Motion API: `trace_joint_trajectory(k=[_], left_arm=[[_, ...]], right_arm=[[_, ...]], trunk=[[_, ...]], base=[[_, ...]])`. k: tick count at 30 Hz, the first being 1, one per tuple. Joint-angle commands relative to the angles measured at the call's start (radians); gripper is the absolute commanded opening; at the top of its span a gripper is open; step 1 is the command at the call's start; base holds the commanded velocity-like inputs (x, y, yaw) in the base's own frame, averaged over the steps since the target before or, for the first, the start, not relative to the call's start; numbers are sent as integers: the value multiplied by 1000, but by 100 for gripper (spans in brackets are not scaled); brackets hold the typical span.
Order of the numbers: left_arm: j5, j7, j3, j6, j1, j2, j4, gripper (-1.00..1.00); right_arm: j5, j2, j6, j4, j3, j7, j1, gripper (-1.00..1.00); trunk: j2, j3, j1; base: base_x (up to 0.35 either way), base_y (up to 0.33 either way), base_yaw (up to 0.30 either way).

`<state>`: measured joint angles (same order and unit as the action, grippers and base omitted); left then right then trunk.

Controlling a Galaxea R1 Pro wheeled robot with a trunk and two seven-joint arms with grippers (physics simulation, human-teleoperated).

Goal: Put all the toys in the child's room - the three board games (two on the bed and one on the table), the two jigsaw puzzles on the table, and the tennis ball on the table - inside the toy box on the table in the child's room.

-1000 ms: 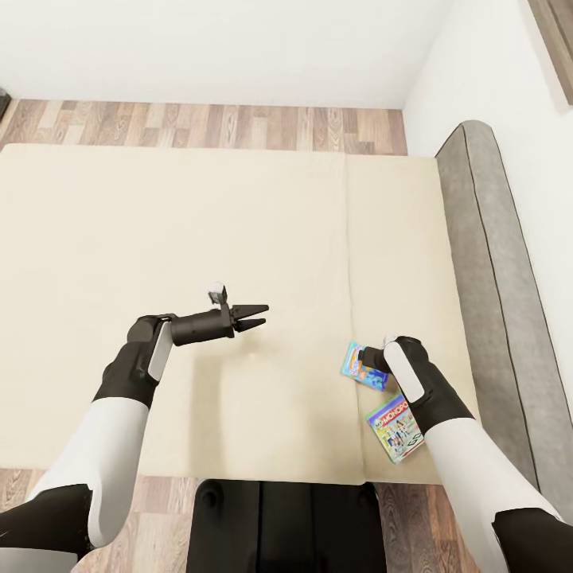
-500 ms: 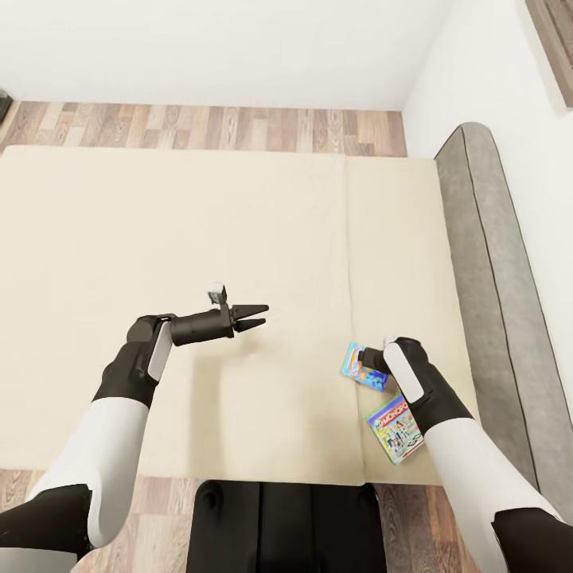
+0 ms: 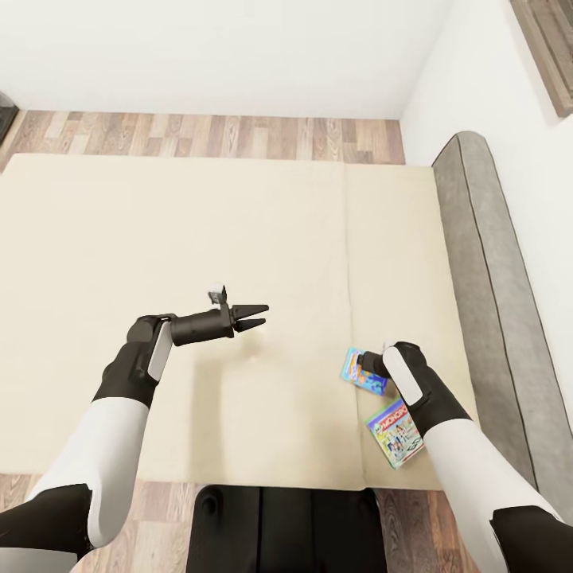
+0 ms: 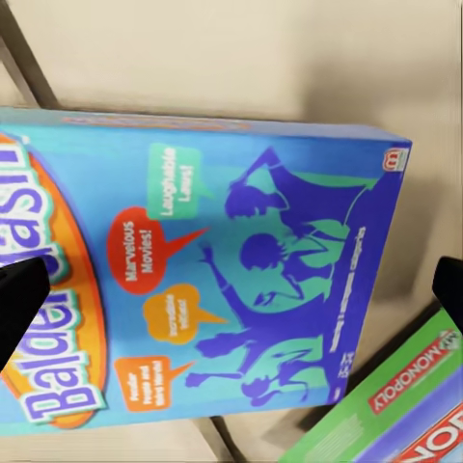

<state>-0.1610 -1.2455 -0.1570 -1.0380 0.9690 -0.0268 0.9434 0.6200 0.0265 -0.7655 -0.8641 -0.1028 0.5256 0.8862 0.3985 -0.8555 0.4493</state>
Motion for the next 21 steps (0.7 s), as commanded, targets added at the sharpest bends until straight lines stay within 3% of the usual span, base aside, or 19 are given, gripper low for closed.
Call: trace_joint_trajectory(k=[1, 21], left_arm=[[2, -3, -2, -7, 0, -1, 0, 100], [1, -3, -1, -7, 0, -1, 0, 100]], right_arm=[[10, 2, -1, -1, -5, 10, 0, 100], [10, 1, -1, -1, -5, 11, 0, 100]], trunk=[[1, 1, 1], [1, 34, 1]], base=[[0, 0, 0], [0, 0, 0]])
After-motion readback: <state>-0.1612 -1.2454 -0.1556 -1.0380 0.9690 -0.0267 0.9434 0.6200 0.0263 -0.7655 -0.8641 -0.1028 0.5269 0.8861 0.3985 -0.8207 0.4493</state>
